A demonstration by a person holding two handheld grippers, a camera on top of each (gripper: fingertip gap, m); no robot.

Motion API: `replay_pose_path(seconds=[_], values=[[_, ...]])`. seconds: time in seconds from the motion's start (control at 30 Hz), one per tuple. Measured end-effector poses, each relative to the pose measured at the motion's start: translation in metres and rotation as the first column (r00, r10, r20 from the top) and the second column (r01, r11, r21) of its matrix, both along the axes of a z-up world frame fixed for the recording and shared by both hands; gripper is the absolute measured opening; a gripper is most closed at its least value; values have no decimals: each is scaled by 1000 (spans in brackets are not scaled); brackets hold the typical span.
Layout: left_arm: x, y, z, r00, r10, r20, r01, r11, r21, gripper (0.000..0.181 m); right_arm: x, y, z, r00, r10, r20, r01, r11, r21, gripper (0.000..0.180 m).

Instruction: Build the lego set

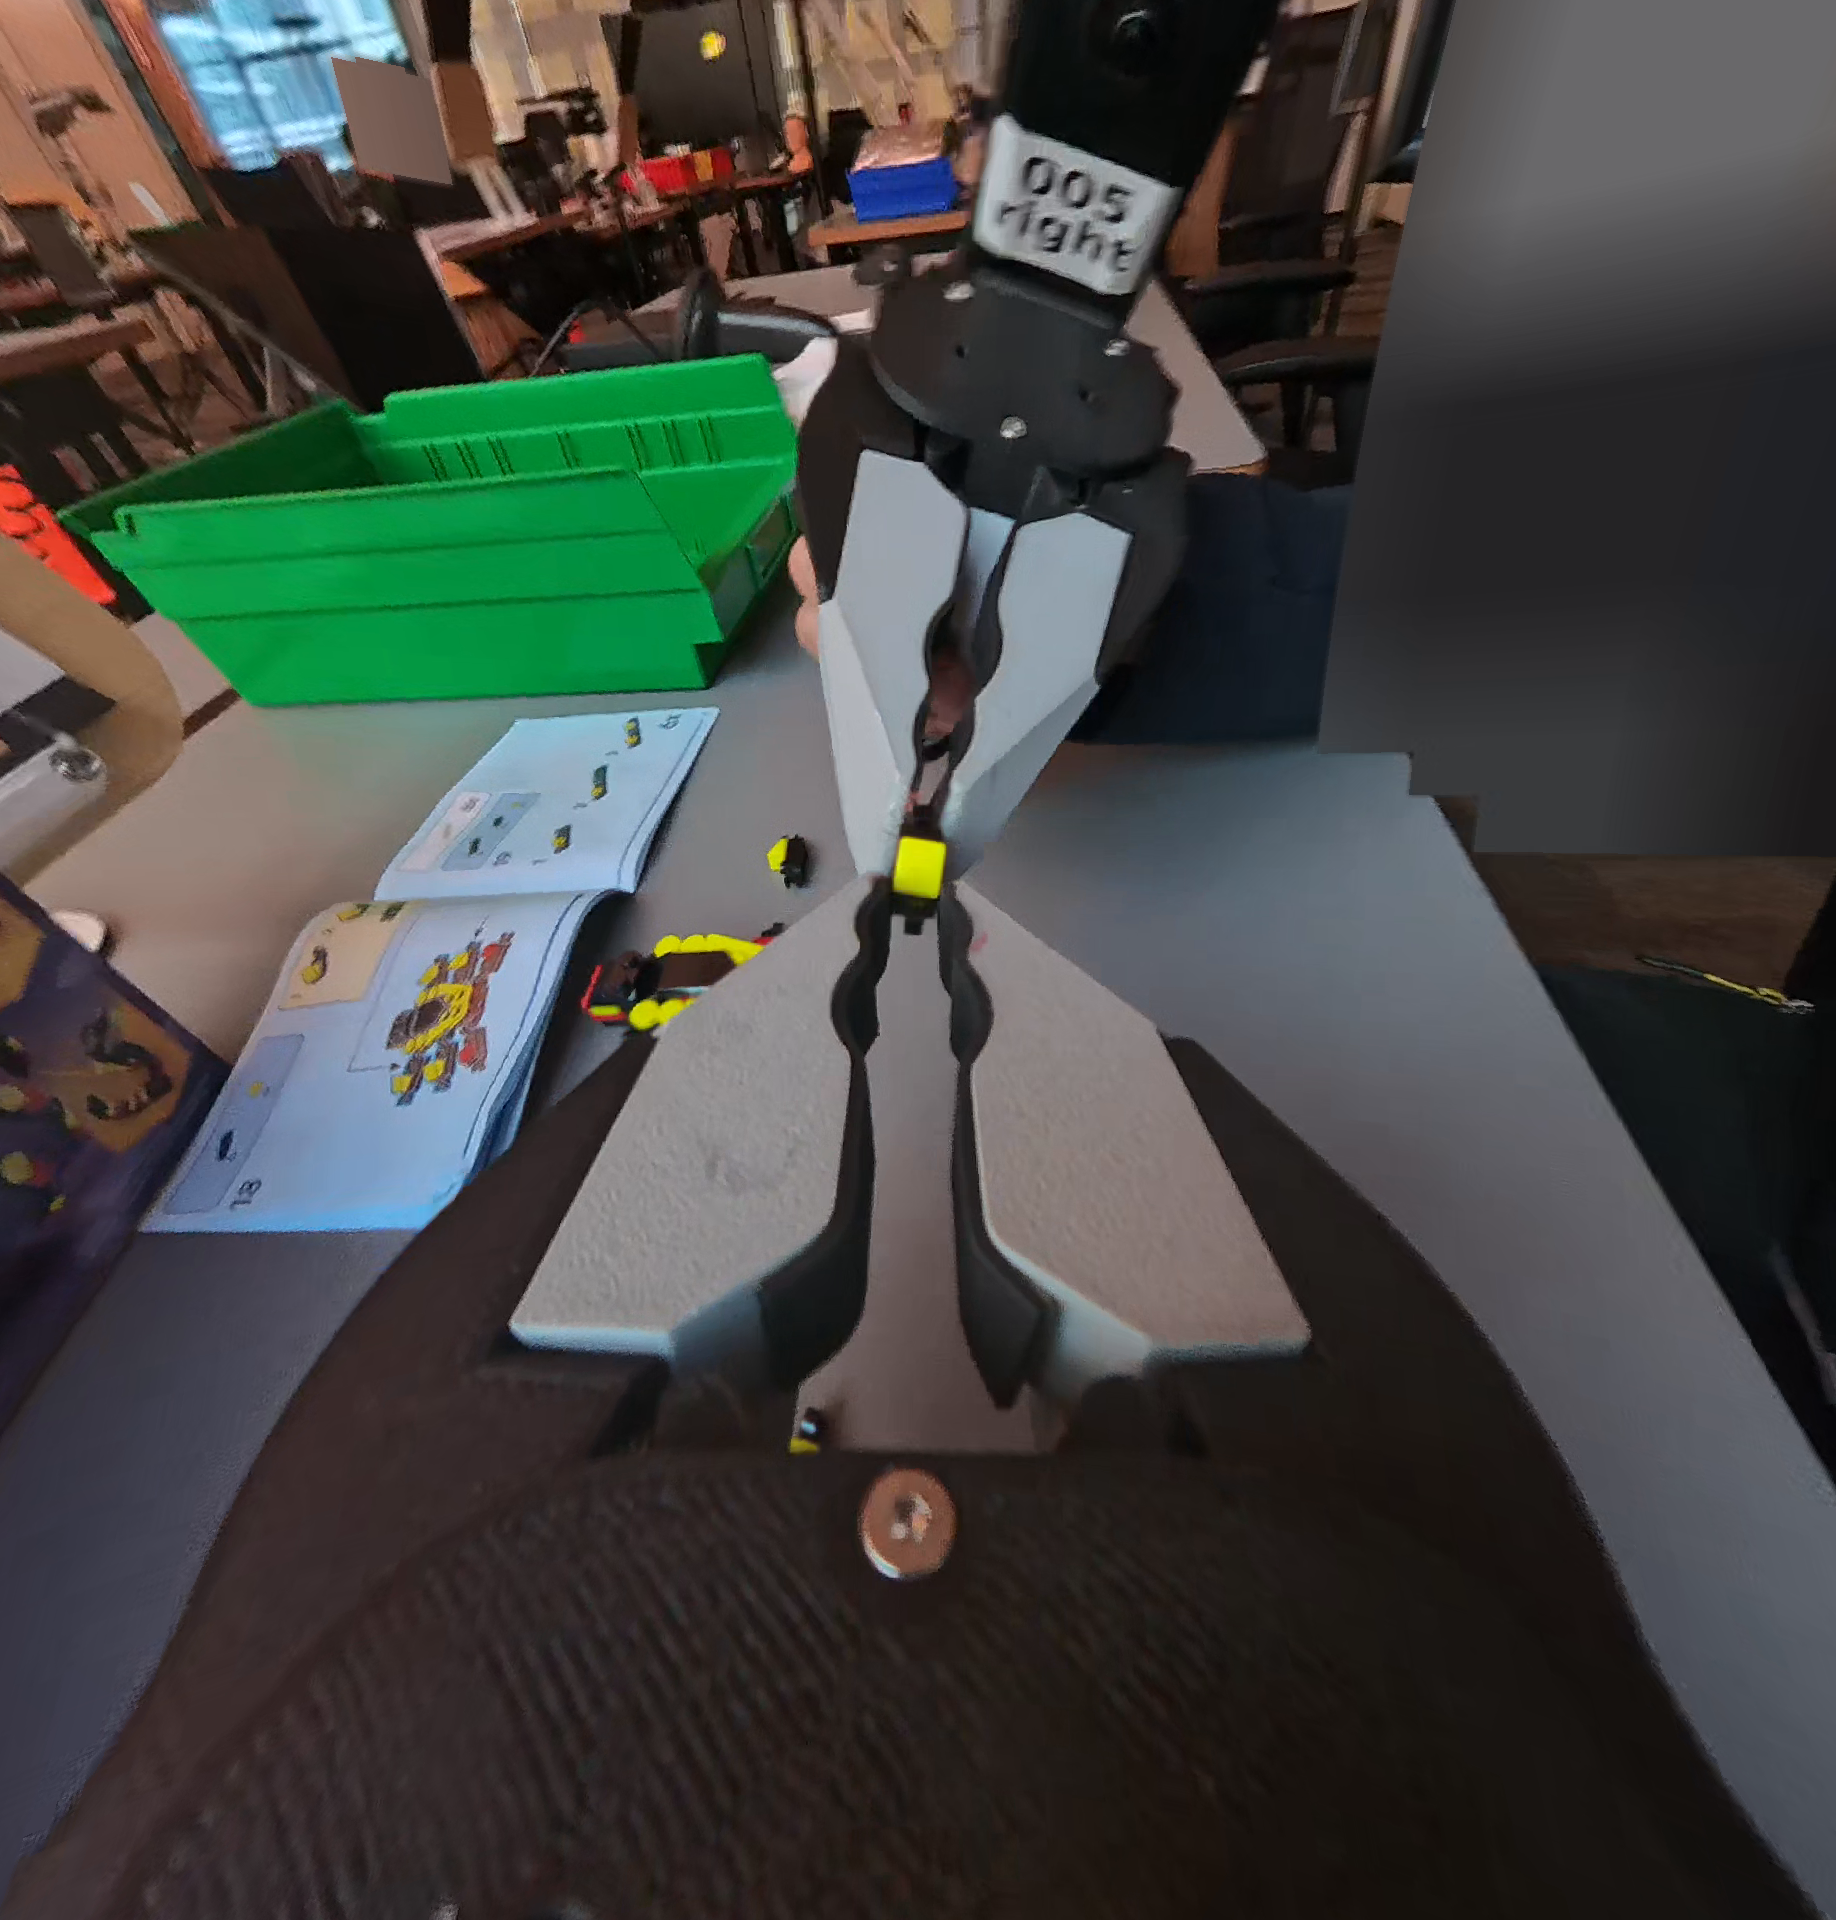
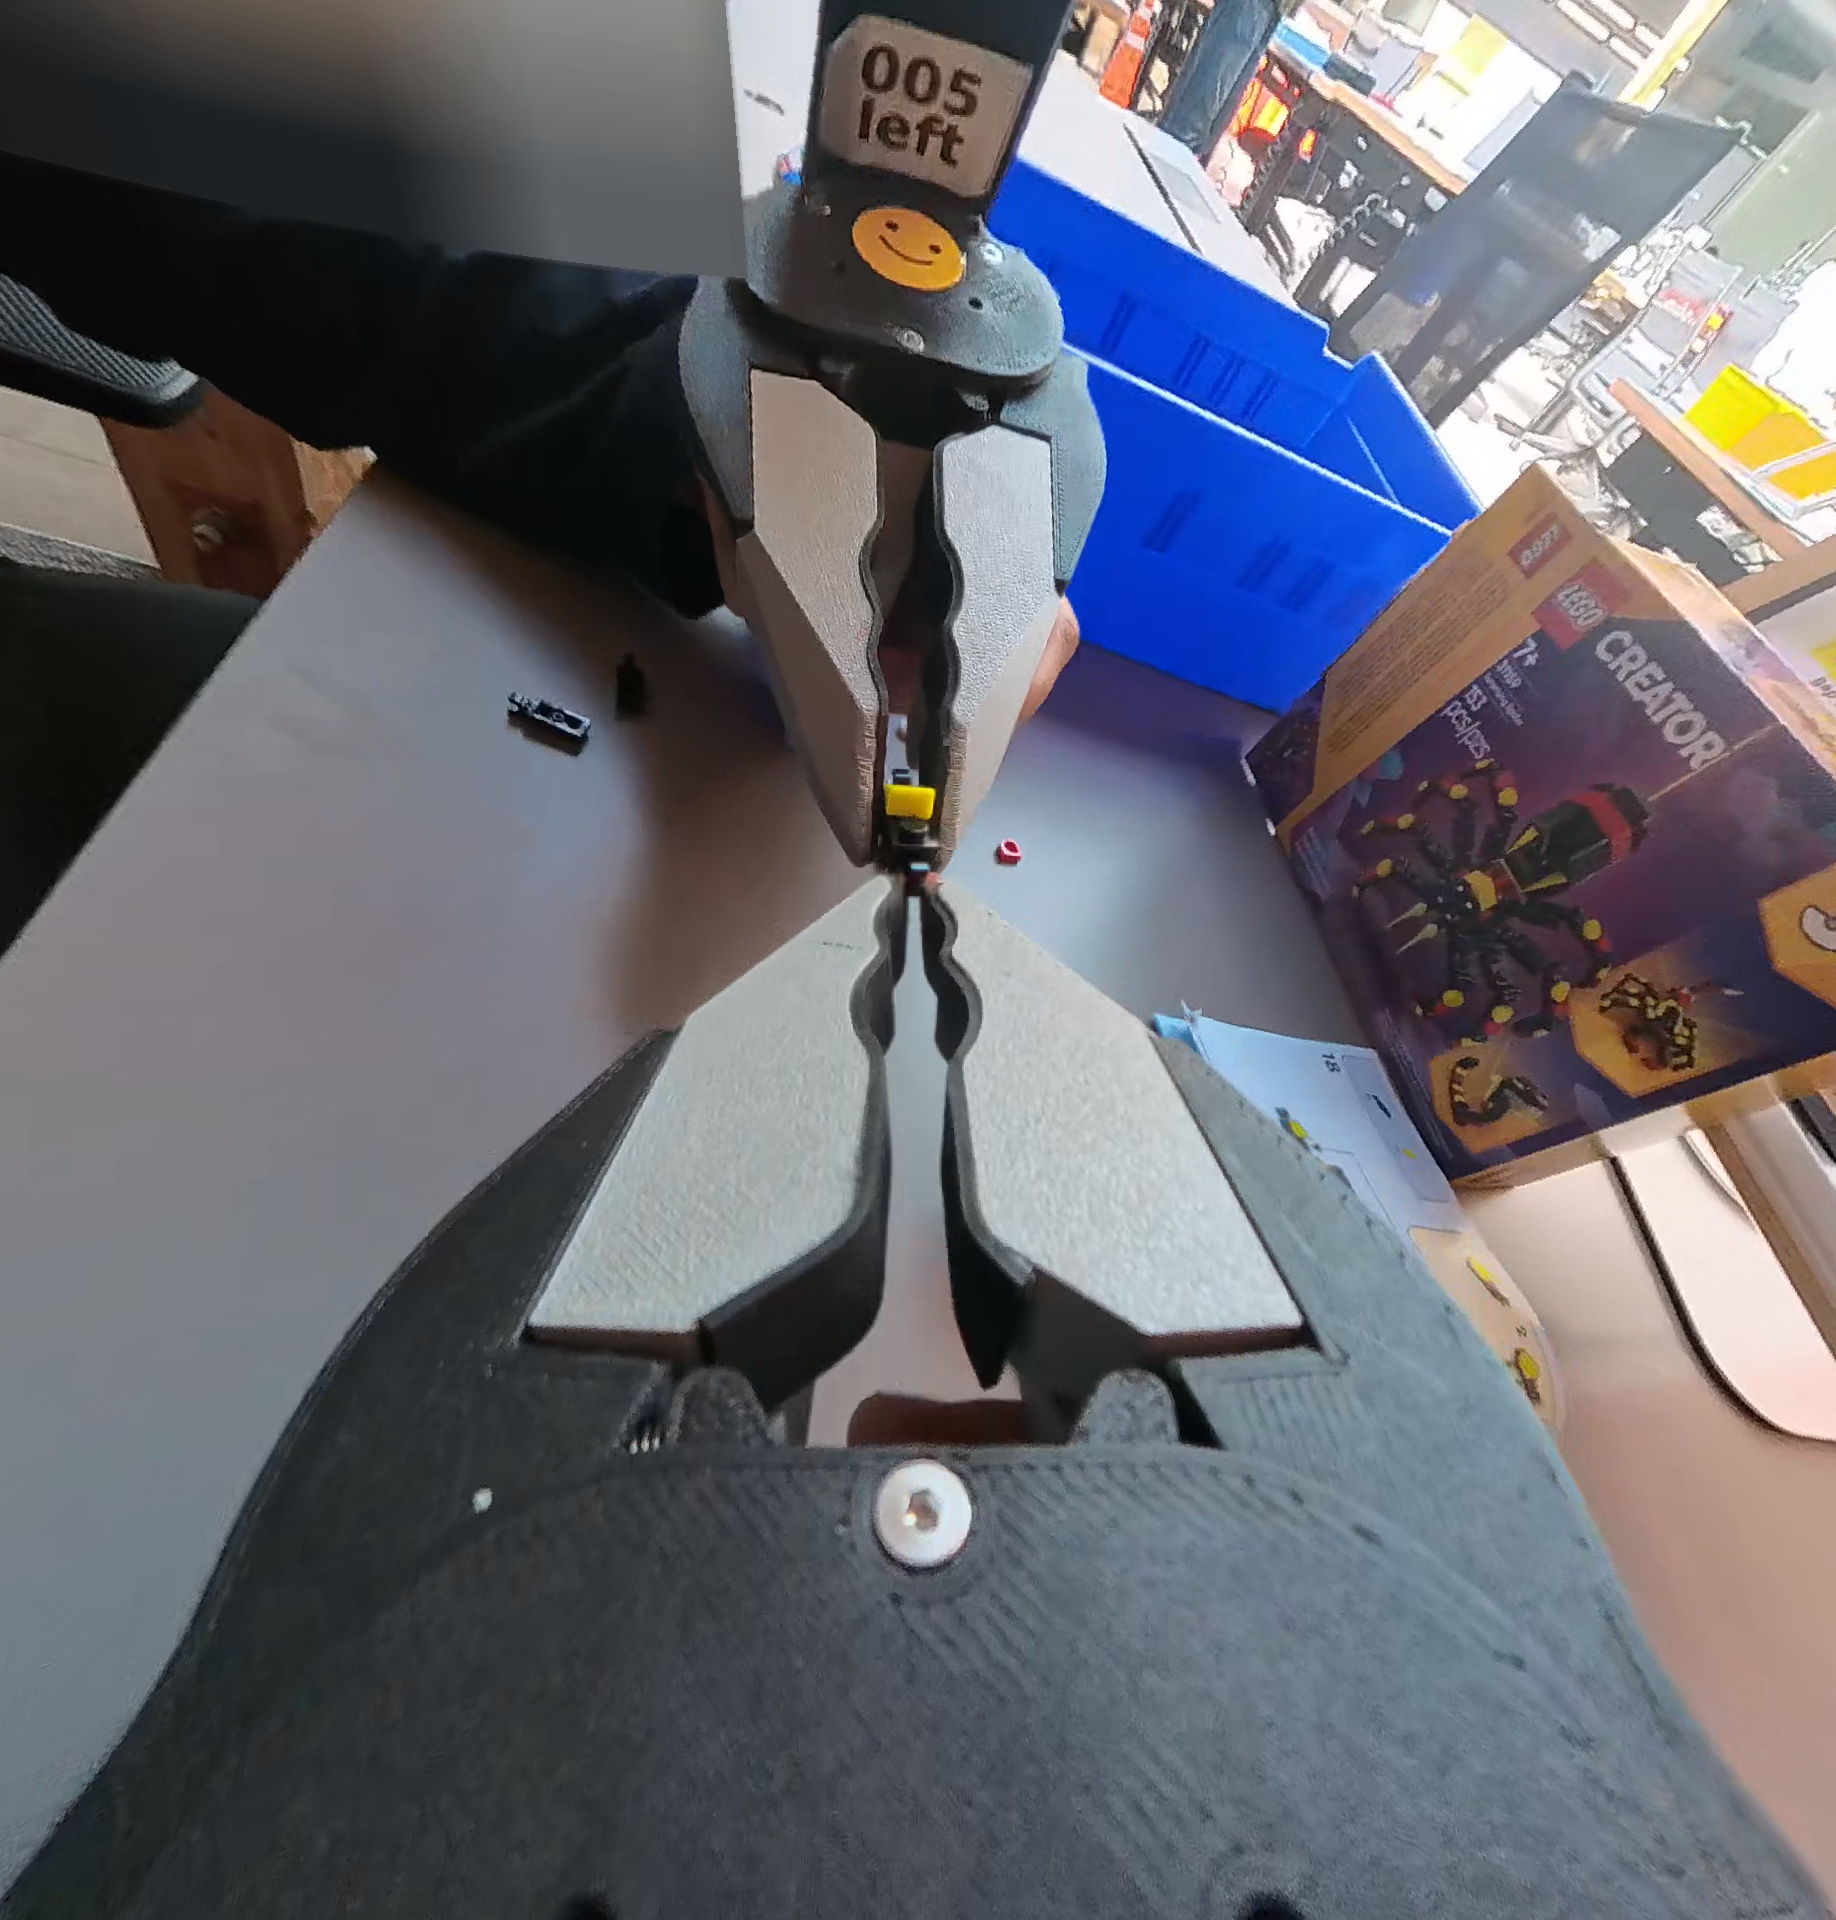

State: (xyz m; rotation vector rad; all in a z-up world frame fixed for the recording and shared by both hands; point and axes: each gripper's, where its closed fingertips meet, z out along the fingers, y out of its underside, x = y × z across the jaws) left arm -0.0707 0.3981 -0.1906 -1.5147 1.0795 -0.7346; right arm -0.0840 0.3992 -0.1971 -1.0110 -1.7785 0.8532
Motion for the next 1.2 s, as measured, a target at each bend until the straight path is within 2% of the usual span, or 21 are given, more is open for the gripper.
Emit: replay_pose_path(seconds=[0.3, 0.5, 0.63, 0.73, 0.97, 1.2], values=[[-23, 33, -13, 978, 204, -34, -206, 972, -108, 11, 26, 51, -15, 979, -180, 94, 177, 984, 35, 0], [-44, 51, -7, 941, 336, 34, -325, 928, -180, 9, 50, 38, -48, 968, -73, 239, 60, 996, 60, 0], [-51, 57, -8, 924, 379, 39, -365, 909, -200, 7, 54, 37, -69, 939, -82, 333, 48, 993, 110, 0], [-49, 57, -12, 926, 377, 26, -363, 907, -212, 6, 56, 38, -77, 923, -88, 373, 58, 994, 90, 0], [-52, 59, -11, 916, 400, 33, -385, 898, -212, 5, 65, 51, -73, 921, -131, 366, 104, 990, 93, 3], [-58, 64, -10, 902, 429, 50, -408, 885, -224, 3, 77, 71, -53, 938, -202, 283, 192, 979, 62, 7]])
